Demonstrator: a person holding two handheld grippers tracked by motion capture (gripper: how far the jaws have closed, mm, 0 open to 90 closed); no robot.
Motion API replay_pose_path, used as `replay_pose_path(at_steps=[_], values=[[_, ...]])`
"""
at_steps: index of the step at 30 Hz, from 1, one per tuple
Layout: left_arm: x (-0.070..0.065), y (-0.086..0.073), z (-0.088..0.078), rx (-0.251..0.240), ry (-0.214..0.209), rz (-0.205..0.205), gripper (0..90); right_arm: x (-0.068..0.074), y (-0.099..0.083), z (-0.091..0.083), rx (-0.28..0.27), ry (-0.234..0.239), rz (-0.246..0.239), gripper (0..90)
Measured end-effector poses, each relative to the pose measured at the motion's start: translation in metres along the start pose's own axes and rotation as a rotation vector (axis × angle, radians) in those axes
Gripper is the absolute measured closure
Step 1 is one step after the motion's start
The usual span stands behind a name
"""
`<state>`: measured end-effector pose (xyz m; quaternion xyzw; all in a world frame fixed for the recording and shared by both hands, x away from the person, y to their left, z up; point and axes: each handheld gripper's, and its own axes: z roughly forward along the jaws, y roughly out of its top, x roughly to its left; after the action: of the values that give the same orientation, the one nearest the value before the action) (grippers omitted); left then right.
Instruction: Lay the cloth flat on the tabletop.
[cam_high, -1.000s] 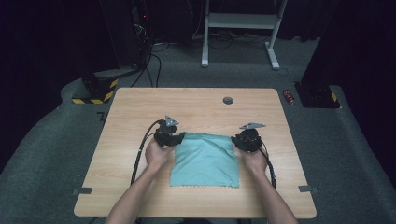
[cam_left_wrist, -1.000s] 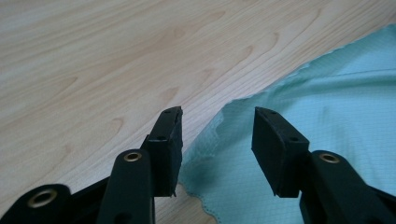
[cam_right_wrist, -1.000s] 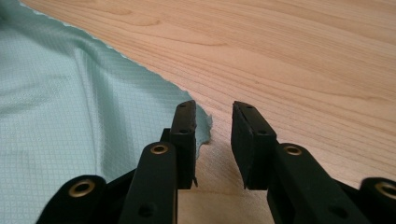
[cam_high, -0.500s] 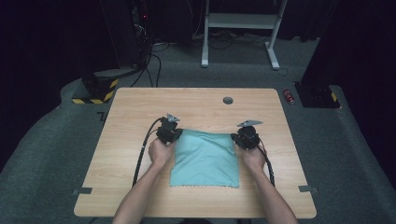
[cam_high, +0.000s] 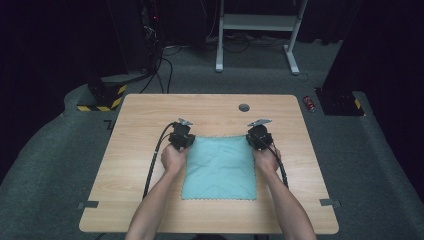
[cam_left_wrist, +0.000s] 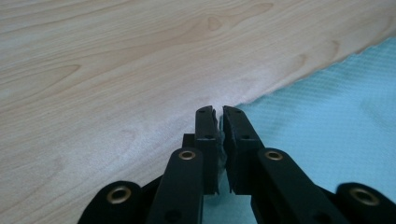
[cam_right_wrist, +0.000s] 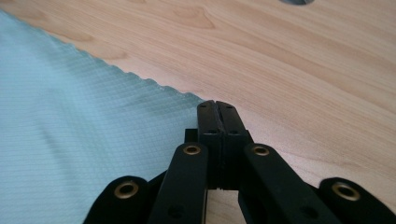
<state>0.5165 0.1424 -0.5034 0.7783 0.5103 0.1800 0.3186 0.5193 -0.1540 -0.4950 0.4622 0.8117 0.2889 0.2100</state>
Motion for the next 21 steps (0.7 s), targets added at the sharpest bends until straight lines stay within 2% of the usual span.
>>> replay_pose_path(at_steps=[3, 5, 7, 11, 13, 16, 18, 20, 21], values=[[0.0, 0.002, 0.001, 0.005, 0.036, 0.014, 75.4, 0.0, 0.001, 0.008, 0.027, -0.023, -0.003, 88.4], [0.002, 0.001, -0.002, 0.011, 0.045, 0.021, 70.9, 0.0, 0.001, 0.008, 0.017, -0.036, 0.007, 85.4], [0.004, -0.002, -0.007, -0.005, 0.047, 0.016, 66.0, -0.001, 0.001, 0.004, 0.0, -0.036, 0.028, 82.4], [0.009, -0.007, -0.019, -0.061, 0.012, -0.009, 58.6, 0.0, -0.002, -0.007, -0.05, -0.004, 0.032, 79.7], [0.008, -0.009, -0.02, -0.053, 0.011, 0.009, 56.3, 0.004, -0.004, -0.011, -0.061, 0.028, 0.024, 79.7], [0.004, -0.01, -0.014, -0.036, 0.019, 0.033, 55.0, 0.014, -0.008, -0.013, -0.05, 0.073, -0.017, 79.8], [0.003, -0.011, -0.007, -0.017, 0.038, 0.034, 55.3, 0.018, -0.012, -0.012, -0.036, 0.095, -0.02, 79.8], [0.005, -0.012, 0.0, 0.005, 0.096, 0.045, 56.2, 0.018, -0.016, -0.01, -0.024, 0.103, -0.019, 79.6], [0.008, -0.013, 0.001, -0.001, 0.112, 0.035, 55.7, 0.017, -0.018, -0.01, -0.011, 0.108, -0.012, 79.2]])
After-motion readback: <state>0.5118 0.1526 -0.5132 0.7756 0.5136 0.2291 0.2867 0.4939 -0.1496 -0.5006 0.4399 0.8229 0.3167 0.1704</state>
